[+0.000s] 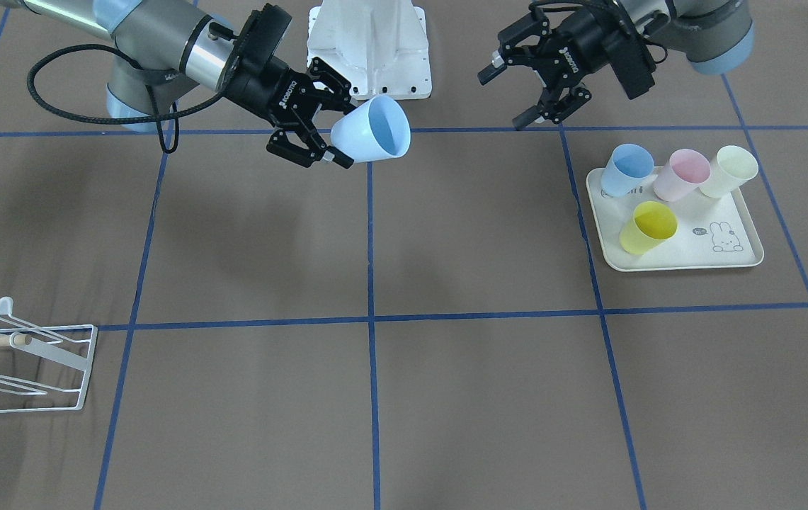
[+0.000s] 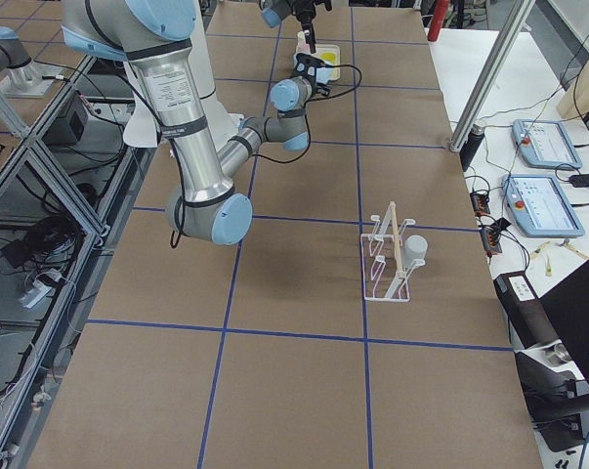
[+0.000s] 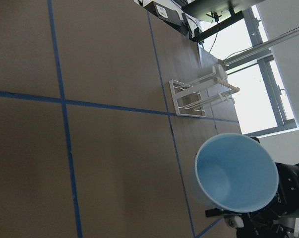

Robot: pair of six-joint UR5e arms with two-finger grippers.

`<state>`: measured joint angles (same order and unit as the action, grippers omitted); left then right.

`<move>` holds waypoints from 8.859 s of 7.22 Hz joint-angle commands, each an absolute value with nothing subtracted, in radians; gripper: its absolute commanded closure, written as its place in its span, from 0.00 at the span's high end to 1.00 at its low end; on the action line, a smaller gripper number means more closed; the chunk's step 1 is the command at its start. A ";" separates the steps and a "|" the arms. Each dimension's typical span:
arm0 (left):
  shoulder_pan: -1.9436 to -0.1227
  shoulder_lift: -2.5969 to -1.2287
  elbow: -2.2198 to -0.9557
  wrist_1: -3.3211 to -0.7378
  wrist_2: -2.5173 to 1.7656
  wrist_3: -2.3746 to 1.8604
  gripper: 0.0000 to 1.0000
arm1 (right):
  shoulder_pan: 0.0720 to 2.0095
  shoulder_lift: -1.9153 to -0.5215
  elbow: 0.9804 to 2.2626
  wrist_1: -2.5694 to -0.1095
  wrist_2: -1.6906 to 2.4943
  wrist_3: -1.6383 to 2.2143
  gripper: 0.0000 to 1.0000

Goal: Transfer IKEA cup to right arm and place on rack

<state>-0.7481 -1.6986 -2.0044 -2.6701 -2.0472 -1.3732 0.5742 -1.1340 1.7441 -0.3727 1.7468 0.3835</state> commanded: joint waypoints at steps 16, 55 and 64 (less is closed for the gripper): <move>-0.847 -1.542 -2.045 -2.557 -2.051 -1.114 0.99 | 1.200 -1.364 1.818 -1.198 1.600 -1.267 0.00; -0.839 -1.554 -2.033 -2.557 -2.046 -1.117 0.99 | 1.037 -1.348 1.489 -0.973 1.190 -1.592 0.98; -0.930 -1.434 -2.025 -2.451 -1.982 -0.821 1.00 | 1.037 -1.476 1.893 -0.877 1.762 -0.318 0.98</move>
<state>-0.9282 -1.4570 -2.0356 -2.4527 -2.0255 -0.8456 1.0383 -1.4643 1.8652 -0.9387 1.6768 -0.5612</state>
